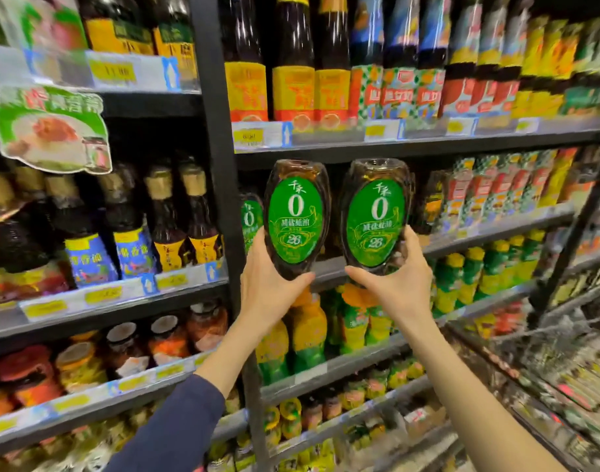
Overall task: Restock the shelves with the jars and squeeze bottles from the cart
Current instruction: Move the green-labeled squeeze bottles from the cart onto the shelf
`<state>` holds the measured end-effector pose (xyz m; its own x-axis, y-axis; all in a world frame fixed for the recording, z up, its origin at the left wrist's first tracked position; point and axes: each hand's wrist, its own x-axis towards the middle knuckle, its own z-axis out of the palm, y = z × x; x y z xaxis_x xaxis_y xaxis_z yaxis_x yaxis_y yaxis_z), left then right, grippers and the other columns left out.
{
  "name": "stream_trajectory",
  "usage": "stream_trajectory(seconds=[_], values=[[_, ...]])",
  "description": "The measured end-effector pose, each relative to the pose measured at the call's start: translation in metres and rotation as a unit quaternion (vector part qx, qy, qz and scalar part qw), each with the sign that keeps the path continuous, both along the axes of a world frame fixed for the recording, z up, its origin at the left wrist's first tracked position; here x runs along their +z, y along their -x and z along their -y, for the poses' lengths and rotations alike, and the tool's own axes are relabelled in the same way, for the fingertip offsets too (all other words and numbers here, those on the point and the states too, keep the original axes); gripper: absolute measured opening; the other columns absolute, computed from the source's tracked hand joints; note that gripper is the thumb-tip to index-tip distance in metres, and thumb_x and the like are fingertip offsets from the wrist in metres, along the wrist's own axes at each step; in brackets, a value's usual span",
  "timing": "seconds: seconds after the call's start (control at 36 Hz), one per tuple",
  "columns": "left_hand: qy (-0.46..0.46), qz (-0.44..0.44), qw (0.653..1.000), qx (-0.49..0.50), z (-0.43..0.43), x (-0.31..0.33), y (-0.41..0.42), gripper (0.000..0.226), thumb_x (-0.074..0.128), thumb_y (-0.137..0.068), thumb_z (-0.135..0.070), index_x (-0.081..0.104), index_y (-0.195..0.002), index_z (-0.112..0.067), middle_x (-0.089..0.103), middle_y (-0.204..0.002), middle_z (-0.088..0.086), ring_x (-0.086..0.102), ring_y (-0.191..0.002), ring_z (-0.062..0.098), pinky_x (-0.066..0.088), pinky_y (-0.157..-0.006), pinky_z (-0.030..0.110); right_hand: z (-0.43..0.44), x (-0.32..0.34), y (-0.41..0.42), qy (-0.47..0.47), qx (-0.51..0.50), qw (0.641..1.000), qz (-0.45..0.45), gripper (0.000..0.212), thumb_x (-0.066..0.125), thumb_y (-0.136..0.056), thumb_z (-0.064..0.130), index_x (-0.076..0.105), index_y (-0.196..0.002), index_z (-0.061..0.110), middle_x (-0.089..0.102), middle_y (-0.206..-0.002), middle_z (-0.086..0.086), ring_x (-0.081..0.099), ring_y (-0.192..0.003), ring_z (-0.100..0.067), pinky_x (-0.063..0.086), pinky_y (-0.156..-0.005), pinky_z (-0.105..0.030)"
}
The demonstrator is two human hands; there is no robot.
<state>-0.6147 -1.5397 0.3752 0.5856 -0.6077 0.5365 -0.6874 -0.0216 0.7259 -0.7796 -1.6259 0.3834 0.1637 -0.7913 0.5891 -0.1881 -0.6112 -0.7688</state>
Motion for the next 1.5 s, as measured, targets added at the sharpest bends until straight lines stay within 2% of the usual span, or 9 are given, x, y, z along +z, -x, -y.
stream_trajectory(seconds=[0.14,0.31,0.47,0.64,0.78,0.89,1.03,1.22,1.5], values=[[0.01,0.004,0.999,0.045,0.029,-0.002,-0.005,0.105,0.084,-0.063,-0.032,0.022,-0.146,-0.015,0.039,-0.145,0.005,0.037,-0.135,0.021,0.034,-0.109,0.036,0.039,-0.002,-0.022,0.008,0.043,0.999,0.003,0.101,0.088,-0.056,0.025,0.033,-0.14,0.012,0.047,-0.122,0.01,0.044,-0.116,-0.004,0.039,-0.1,-0.023],[0.028,-0.004,0.995,0.1,0.062,-0.01,-0.013,0.107,0.084,-0.064,-0.035,0.018,-0.146,-0.015,0.036,-0.146,0.006,0.034,-0.136,0.022,0.034,-0.109,0.047,0.08,-0.008,-0.038,0.008,0.088,0.996,0.012,0.103,0.089,-0.054,0.029,0.033,-0.14,0.012,0.052,-0.133,-0.002,0.049,-0.122,-0.013,0.045,-0.103,-0.034],[0.049,-0.006,0.988,0.145,0.096,-0.009,-0.014,0.105,0.084,-0.066,-0.029,0.018,-0.146,-0.012,0.034,-0.147,0.005,0.031,-0.136,0.019,0.023,-0.106,0.023,0.117,-0.01,-0.04,0.01,0.142,0.99,0.011,0.099,0.089,-0.054,0.028,0.036,-0.136,0.017,0.05,-0.118,0.013,0.049,-0.112,-0.003,0.044,-0.098,-0.025],[0.05,-0.014,0.983,0.178,0.118,-0.014,-0.019,0.105,0.086,-0.062,-0.028,0.024,-0.144,-0.008,0.04,-0.143,0.007,0.036,-0.134,0.02,0.033,-0.111,0.04,0.141,-0.006,-0.03,-0.003,0.19,0.982,0.013,0.096,0.089,-0.054,0.027,0.039,-0.135,0.016,0.058,-0.124,0.004,0.055,-0.114,-0.008,0.049,-0.099,-0.033],[0.042,-0.016,0.979,0.198,0.13,-0.02,-0.021,0.097,0.088,-0.06,-0.024,0.033,-0.139,-0.01,0.046,-0.135,0.006,0.042,-0.127,0.019,0.036,-0.104,0.028,0.152,-0.004,-0.021,-0.009,0.216,0.976,0.015,0.096,0.089,-0.054,0.023,0.039,-0.136,0.015,0.058,-0.122,0.004,0.055,-0.113,-0.009,0.049,-0.098,-0.032],[0.019,-0.017,0.979,0.204,0.137,-0.026,-0.029,0.093,0.089,-0.058,-0.025,0.037,-0.134,-0.012,0.049,-0.129,0.005,0.046,-0.123,0.019,0.04,-0.103,0.035,0.159,-0.006,-0.017,-0.006,0.224,0.975,0.013,0.098,0.089,-0.053,0.027,0.039,-0.137,0.015,0.058,-0.127,0.0,0.055,-0.117,-0.012,0.049,-0.099,-0.036],[-0.016,0.008,0.979,0.201,0.139,-0.037,-0.034,0.086,0.088,-0.06,-0.028,0.04,-0.13,-0.013,0.052,-0.124,0.004,0.048,-0.118,0.017,0.035,-0.093,0.022,0.164,-0.006,-0.015,0.005,0.227,0.974,0.012,0.098,0.088,-0.053,0.027,0.038,-0.137,0.016,0.057,-0.127,0.002,0.054,-0.117,-0.012,0.047,-0.099,-0.031],[-0.062,0.002,0.974,0.218,0.14,-0.046,-0.033,0.082,0.086,-0.062,-0.029,0.04,-0.126,-0.007,0.051,-0.121,0.009,0.049,-0.116,0.025,0.042,-0.095,0.036,0.167,-0.006,-0.018,-0.004,0.231,0.973,0.017,0.099,0.088,-0.053,0.029,0.037,-0.137,0.017,0.057,-0.127,0.001,0.054,-0.117,-0.013,0.05,-0.096,-0.039],[-0.142,-0.036,0.954,0.261,0.146,-0.037,-0.039,0.079,0.085,-0.063,-0.035,0.038,-0.117,0.0,0.05,-0.118,0.015,0.05,-0.113,0.033,0.043,-0.092,0.042,0.164,-0.017,-0.024,-0.019,0.22,0.975,0.012,0.101,0.089,-0.054,0.023,0.035,-0.139,0.018,0.053,-0.118,0.013,0.053,-0.112,-0.007,0.049,-0.096,-0.031]])
